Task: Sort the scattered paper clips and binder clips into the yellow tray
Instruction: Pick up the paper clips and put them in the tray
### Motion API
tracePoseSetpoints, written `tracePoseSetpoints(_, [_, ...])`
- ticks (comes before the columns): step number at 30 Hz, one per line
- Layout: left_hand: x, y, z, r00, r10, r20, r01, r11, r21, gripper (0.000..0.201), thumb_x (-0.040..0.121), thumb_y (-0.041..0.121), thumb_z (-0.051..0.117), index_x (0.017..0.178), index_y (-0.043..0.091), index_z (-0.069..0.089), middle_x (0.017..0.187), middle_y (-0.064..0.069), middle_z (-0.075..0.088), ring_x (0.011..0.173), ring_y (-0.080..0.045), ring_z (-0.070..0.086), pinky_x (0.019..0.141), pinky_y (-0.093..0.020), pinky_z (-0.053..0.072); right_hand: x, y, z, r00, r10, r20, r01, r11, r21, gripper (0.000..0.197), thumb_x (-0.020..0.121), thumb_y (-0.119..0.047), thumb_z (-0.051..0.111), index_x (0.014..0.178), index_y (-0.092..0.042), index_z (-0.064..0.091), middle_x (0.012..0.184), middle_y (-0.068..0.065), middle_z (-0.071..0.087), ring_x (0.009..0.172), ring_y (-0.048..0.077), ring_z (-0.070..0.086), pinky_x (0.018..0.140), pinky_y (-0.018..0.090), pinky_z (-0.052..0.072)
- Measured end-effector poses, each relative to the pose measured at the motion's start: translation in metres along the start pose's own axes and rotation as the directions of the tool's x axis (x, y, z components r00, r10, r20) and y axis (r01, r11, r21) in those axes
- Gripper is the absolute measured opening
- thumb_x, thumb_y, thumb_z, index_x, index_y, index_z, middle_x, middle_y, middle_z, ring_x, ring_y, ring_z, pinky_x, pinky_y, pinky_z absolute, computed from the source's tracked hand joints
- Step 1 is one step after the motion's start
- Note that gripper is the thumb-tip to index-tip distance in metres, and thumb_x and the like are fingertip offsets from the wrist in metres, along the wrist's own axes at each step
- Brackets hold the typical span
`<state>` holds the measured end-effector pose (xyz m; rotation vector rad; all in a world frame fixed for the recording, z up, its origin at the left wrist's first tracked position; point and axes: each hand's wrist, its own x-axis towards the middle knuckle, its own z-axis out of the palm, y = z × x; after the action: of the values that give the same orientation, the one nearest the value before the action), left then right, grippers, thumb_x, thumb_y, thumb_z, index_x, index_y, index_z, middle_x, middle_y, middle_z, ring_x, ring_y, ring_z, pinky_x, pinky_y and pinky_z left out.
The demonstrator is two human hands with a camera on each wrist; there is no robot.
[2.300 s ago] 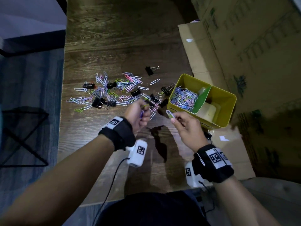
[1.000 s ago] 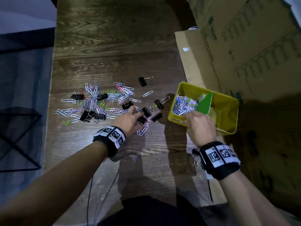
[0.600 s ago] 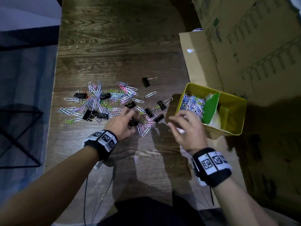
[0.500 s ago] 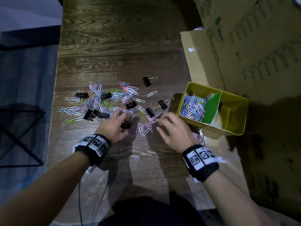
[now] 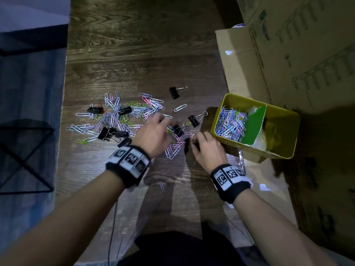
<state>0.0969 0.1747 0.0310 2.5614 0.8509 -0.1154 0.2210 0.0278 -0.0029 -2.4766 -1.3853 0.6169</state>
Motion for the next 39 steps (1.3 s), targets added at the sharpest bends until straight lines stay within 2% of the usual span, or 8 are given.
tracePoseSetpoints(4, [0.039, 0.029, 0.021, 0.980, -0.068, 0.188, 0.054, 0.995, 0.082, 0.048, 0.082, 0.040, 0.063, 0.120, 0.020, 0.042, 0.120, -0.011, 0.044, 0.103, -0.032, 0.054, 0.077, -0.043, 0.048, -0.018, 0.004, -0.001, 0.986, 0.112, 0.122, -0.094, 0.985, -0.141, 0.028, 0.084, -0.018, 0.057, 0.111, -0.013, 0.053, 0.111, 0.012, 0.056, 0.105, 0.033, 0.054, 0.082, 0.041, 0.048])
tracePoseSetpoints(7, [0.047, 0.032, 0.035, 0.969, -0.057, 0.239, 0.030, 0.993, 0.117, 0.050, 0.084, 0.032, 0.063, 0.125, 0.015, 0.040, 0.122, -0.014, 0.046, 0.103, -0.034, 0.055, 0.077, -0.040, 0.046, -0.023, 0.012, -0.004, 0.970, 0.175, 0.166, -0.140, 0.968, -0.207, 0.035, 0.084, -0.020, 0.056, 0.118, -0.015, 0.051, 0.122, 0.010, 0.051, 0.114, 0.030, 0.047, 0.093, 0.039, 0.040])
tracePoseSetpoints(14, [0.035, 0.009, 0.025, 1.000, -0.006, 0.000, 0.006, 0.999, -0.051, 0.028, 0.082, 0.018, 0.058, 0.108, 0.009, 0.054, 0.106, -0.016, 0.058, 0.090, -0.035, 0.059, 0.074, -0.039, 0.046, -0.003, -0.025, -0.013, 0.999, 0.009, -0.031, -0.013, 0.989, -0.146, 0.031, 0.075, -0.019, 0.066, 0.103, -0.008, 0.061, 0.108, 0.016, 0.058, 0.091, 0.034, 0.060, 0.079, 0.039, 0.049])
tracePoseSetpoints(20, [0.034, -0.034, 0.015, 0.994, -0.058, 0.087, 0.039, 0.978, 0.206, 0.033, 0.086, 0.023, 0.047, 0.116, 0.011, 0.053, 0.110, -0.012, 0.053, 0.101, -0.033, 0.055, 0.074, -0.044, 0.051, 0.040, -0.033, -0.011, 0.982, -0.021, 0.189, 0.032, 0.998, -0.058, 0.061, 0.082, -0.017, 0.060, 0.138, -0.010, 0.039, 0.152, 0.014, 0.013, 0.133, 0.037, 0.025, 0.106, 0.044, 0.035])
tracePoseSetpoints(27, [0.042, -0.062, 0.005, 0.977, -0.211, 0.040, 0.174, 0.887, 0.429, 0.033, 0.080, 0.018, 0.054, 0.113, 0.014, 0.060, 0.118, -0.016, 0.049, 0.115, -0.033, 0.041, 0.095, -0.048, 0.032, 0.054, -0.023, 0.001, 0.974, 0.149, 0.170, -0.105, 0.964, -0.245, 0.067, 0.079, -0.025, 0.058, 0.131, 0.013, 0.040, 0.146, 0.028, 0.021, 0.130, 0.042, 0.024, 0.112, 0.045, 0.020])
tracePoseSetpoints(32, [0.064, -0.023, 0.017, 0.993, 0.054, -0.105, -0.020, 0.954, 0.299, 0.032, 0.083, 0.019, 0.051, 0.114, 0.014, 0.057, 0.129, -0.017, 0.046, 0.121, -0.033, 0.041, 0.100, -0.052, 0.029, 0.048, -0.034, -0.006, 0.977, 0.110, 0.183, -0.058, 0.961, -0.272, 0.075, 0.084, -0.029, 0.057, 0.135, 0.018, 0.028, 0.146, 0.042, 0.008, 0.138, 0.052, -0.001, 0.115, 0.055, 0.002])
tracePoseSetpoints(35, [0.084, -0.004, 0.035, 0.978, 0.198, 0.063, -0.206, 0.963, 0.172, 0.048, 0.089, 0.026, 0.047, 0.136, 0.016, 0.040, 0.147, -0.013, 0.032, 0.135, -0.030, 0.028, 0.109, -0.050, 0.024, 0.035, -0.033, 0.002, 0.983, 0.057, 0.172, -0.022, 0.979, -0.202, 0.075, 0.081, -0.018, 0.051, 0.142, 0.012, 0.019, 0.150, 0.036, 0.000, 0.141, 0.046, -0.006, 0.117, 0.051, 0.005])
tracePoseSetpoints(39, [0.086, -0.012, 0.062, 0.943, 0.063, 0.328, -0.137, 0.968, 0.208, 0.060, 0.097, 0.039, 0.029, 0.148, 0.022, 0.001, 0.157, -0.002, -0.008, 0.144, -0.022, -0.009, 0.114, -0.051, 0.000, 0.021, -0.026, 0.009, 0.950, -0.026, 0.312, 0.064, 0.992, -0.111, 0.075, 0.083, -0.007, 0.049, 0.145, 0.007, 0.008, 0.154, 0.028, -0.004, 0.144, 0.038, -0.006, 0.119, 0.045, 0.008])
